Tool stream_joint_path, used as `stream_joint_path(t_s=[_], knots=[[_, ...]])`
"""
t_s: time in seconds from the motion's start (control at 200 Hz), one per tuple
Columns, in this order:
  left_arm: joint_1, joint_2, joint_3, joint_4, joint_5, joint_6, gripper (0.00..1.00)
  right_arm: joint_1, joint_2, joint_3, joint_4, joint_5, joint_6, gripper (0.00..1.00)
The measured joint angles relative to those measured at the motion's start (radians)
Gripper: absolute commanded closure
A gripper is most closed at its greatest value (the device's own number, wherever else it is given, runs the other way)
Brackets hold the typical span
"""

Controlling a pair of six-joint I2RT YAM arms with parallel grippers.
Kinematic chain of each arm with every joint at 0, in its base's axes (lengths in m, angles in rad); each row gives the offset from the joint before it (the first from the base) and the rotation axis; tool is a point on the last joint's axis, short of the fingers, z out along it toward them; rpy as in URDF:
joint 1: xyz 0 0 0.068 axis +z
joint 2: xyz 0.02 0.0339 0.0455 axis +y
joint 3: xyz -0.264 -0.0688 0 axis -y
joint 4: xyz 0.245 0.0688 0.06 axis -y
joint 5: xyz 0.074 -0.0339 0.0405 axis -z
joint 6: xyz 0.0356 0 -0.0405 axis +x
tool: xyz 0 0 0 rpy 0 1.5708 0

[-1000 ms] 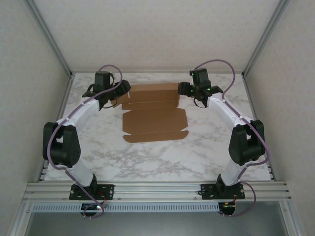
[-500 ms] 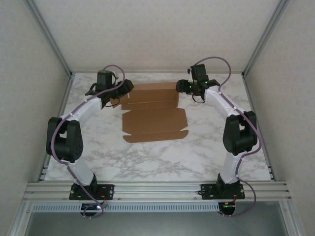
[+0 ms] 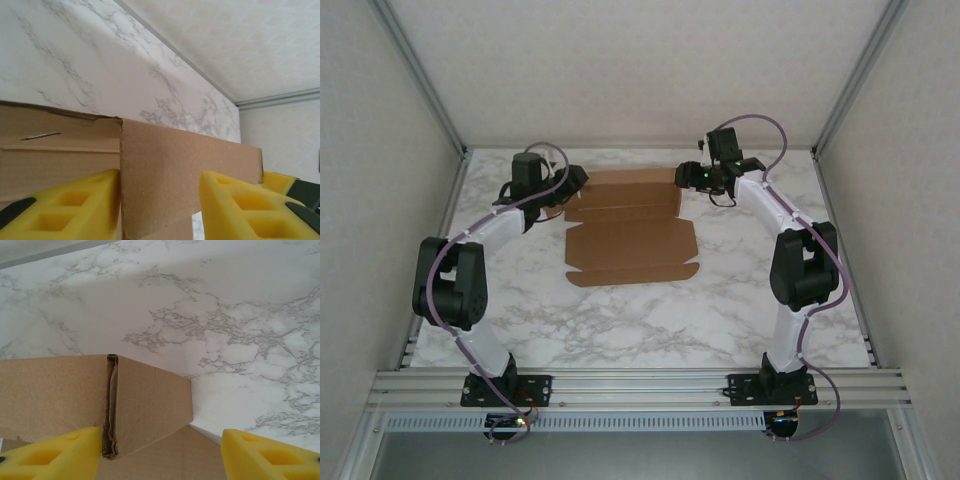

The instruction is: Fold the paper box

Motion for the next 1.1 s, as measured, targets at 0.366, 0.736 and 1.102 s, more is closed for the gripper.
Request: stream_joint_path(t_s=[0.366, 0.736, 1.102], knots=[[0.01, 0.062, -0.096, 0.301, 0.105, -0.14, 0.6, 0.0, 0.002, 0.011, -0.02, -0.011, -0.003, 0.37], [0.028, 0.093, -0.161, 0.534, 0.152, -0.269, 0.85, 0.0, 0.002, 0.012, -0.034, -0.026, -0.003, 0.38], [0.02, 0.102, -0.221, 0.653, 0.157, -0.374, 0.92, 0.0, -0.006, 0.011, -0.048, -0.012, 0.004, 0.31]])
